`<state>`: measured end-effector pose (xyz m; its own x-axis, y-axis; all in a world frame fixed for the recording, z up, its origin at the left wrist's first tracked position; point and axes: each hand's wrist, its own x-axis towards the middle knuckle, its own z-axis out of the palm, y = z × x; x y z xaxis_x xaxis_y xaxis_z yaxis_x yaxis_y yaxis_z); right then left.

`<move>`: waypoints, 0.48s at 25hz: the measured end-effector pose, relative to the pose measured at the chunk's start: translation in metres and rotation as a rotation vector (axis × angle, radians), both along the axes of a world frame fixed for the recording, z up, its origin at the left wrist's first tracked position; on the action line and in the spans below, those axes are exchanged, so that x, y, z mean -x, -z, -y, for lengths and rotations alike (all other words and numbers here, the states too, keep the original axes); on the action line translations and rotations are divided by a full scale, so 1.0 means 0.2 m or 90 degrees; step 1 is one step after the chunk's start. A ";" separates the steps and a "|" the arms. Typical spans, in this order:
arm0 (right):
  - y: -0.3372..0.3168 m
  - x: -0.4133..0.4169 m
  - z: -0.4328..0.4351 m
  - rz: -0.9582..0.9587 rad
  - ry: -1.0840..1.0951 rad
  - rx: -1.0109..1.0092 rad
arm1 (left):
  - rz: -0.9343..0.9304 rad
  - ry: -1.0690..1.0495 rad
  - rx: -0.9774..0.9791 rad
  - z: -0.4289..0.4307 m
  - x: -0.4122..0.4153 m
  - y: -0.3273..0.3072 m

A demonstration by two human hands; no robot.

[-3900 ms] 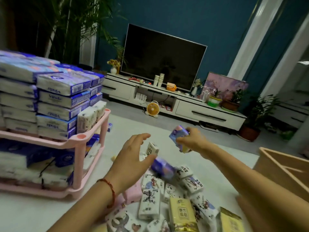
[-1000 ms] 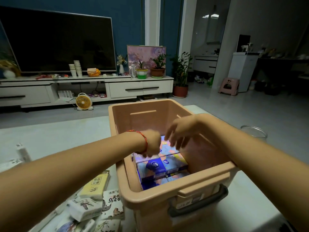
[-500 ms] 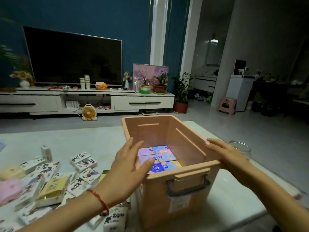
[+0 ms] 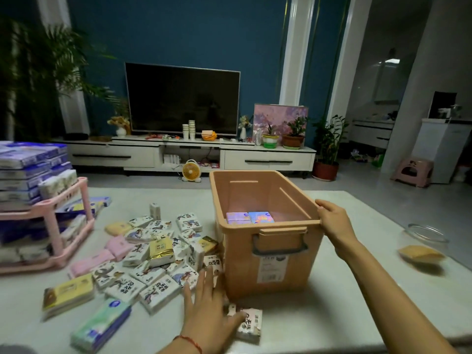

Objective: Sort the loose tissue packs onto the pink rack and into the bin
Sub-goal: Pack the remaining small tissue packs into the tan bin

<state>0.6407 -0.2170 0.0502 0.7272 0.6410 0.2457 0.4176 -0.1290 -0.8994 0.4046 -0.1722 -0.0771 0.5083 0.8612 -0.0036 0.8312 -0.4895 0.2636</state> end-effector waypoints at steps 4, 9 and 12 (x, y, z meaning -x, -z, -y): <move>0.01 0.08 -0.13 0.015 -0.047 0.011 | -0.061 -0.007 -0.036 -0.18 0.17 0.06; 0.03 0.26 -0.26 -0.001 -0.048 -0.005 | -0.113 -0.038 -0.051 -0.29 0.32 0.10; 0.07 0.37 -0.32 -0.011 -0.015 -0.023 | -0.062 -0.070 -0.066 -0.31 0.35 0.09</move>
<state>0.5671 -0.1528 0.0367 0.7158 0.6494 0.2568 0.4052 -0.0867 -0.9101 0.3346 -0.1095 -0.0960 0.4123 0.9100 0.0434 0.9005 -0.4143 0.1324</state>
